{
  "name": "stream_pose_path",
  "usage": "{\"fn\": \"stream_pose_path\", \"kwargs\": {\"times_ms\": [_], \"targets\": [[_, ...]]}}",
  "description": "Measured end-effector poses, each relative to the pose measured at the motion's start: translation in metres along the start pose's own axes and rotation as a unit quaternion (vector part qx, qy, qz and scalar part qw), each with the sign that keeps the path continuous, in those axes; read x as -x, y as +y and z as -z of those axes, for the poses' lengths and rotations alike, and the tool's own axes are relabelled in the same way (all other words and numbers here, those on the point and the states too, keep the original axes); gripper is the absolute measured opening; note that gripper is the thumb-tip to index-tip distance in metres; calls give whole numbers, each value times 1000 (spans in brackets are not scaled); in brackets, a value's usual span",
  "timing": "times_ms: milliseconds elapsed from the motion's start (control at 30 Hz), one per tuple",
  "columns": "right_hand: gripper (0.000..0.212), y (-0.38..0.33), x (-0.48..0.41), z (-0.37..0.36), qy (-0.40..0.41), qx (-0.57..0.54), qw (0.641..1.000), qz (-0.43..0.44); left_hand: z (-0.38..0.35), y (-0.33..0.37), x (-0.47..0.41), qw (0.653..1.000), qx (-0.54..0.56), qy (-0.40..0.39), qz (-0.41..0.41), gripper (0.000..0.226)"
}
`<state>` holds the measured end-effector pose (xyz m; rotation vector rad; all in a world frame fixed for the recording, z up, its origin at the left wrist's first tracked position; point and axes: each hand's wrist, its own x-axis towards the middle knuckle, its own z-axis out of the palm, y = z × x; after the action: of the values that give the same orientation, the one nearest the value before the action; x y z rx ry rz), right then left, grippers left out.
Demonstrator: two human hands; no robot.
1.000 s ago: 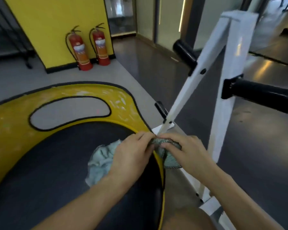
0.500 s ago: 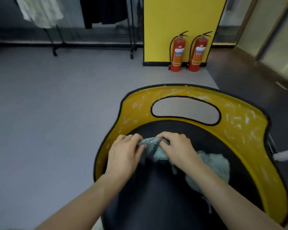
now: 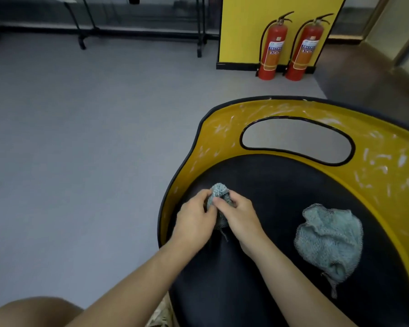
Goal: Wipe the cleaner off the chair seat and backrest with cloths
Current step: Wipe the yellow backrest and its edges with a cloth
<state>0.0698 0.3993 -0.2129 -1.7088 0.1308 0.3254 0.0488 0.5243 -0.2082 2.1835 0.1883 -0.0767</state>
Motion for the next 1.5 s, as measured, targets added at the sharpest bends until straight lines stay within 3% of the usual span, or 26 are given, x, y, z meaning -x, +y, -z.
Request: {"fn": "stream_pose_path", "kwargs": {"times_ms": [67, 167, 233, 300, 400, 533, 733, 900, 1000, 1100, 1300, 1400, 1500], "targets": [[11, 8, -5, -12, 17, 51, 998, 12, 16, -11, 5, 982, -173, 5, -77, 40], [17, 19, -4, -38, 39, 109, 993, 30, 43, -34, 9, 909, -354, 61, -212, 50], [31, 23, 7, -55, 19, 143, 988, 58, 61, -49, 6, 891, -388, 70, -226, 62], [42, 26, 19, -67, -21, 201, 972, 119, 78, -62, 5, 889, -410, 21, -202, 78], [48, 39, 20, -67, -42, 367, 898, 241, 96, -82, 4, 883, -427, -61, -185, 97], [59, 65, 7, -62, -50, 512, 822, 244, 103, -89, -4, 867, -444, -107, -199, 112], [73, 57, -15, -82, -105, 550, 786, 263, 110, -88, -19, 854, -449, -145, -217, 132], [71, 60, -11, -105, -71, 524, 807, 261, 112, -85, -23, 846, -454, -157, -230, 137], [56, 69, 6, -113, -74, 468, 839, 270, 114, -83, -23, 840, -462, -164, -232, 139], [49, 77, 19, -107, -80, 444, 840, 301, 117, -82, -25, 827, -481, -166, -242, 140], [68, 65, -1, -103, -85, 497, 810, 299, 117, -81, -26, 820, -494, -171, -233, 141], [85, 52, -16, -106, -69, 483, 832, 264, 117, -80, -25, 825, -490, -175, -223, 141], [85, 46, -13, -111, -45, 446, 862, 236, 117, -79, -25, 824, -491, -177, -223, 140]]}}
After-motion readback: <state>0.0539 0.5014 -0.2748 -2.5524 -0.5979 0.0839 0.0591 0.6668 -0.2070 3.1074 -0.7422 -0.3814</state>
